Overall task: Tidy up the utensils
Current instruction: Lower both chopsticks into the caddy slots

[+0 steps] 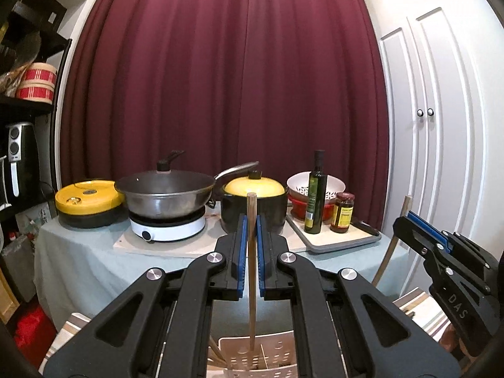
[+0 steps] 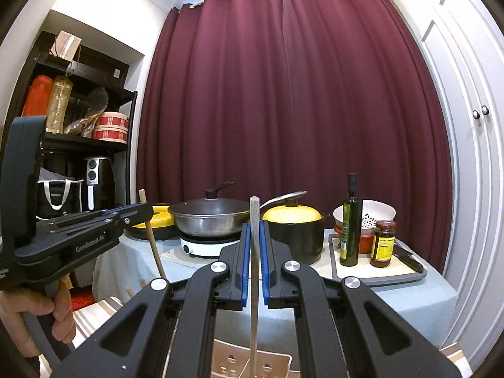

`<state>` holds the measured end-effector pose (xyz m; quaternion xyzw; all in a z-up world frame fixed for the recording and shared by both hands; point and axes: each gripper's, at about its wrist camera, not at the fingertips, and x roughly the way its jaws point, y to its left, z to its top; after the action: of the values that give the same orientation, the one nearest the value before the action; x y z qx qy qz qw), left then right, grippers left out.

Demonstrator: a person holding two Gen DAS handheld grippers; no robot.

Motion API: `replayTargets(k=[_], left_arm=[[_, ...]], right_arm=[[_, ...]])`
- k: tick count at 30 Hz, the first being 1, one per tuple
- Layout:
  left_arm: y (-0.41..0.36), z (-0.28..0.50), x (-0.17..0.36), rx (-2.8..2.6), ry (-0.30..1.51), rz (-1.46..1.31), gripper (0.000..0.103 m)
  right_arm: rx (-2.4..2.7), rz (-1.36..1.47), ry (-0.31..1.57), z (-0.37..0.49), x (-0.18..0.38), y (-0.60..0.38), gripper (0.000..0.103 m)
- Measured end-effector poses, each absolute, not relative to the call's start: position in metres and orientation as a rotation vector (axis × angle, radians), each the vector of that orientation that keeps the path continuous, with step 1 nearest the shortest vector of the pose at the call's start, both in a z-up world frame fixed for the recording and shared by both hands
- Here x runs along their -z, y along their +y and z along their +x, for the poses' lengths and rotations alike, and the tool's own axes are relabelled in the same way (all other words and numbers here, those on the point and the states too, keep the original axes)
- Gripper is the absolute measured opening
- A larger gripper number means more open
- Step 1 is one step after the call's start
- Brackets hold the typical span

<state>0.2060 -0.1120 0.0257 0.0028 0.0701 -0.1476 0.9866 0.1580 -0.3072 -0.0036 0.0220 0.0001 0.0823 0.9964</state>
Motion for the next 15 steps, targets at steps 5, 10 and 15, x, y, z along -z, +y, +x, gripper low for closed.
replayTargets(k=[5,10,15], left_arm=[[-0.115,0.217,-0.01,0.294,0.154,0.02,0.006],[-0.114,0.222,0.006,0.298,0.18,0.025,0.006],[-0.12,0.224,0.021,0.299,0.197,0.048,0.006]], right_arm=[[-0.152,0.041,0.017,0.175,0.015,-0.306,0.007],[-0.148,0.049,0.047,0.187,0.034,-0.308,0.007],[-0.14,0.031,0.079,0.193,0.05,-0.304,0.007]])
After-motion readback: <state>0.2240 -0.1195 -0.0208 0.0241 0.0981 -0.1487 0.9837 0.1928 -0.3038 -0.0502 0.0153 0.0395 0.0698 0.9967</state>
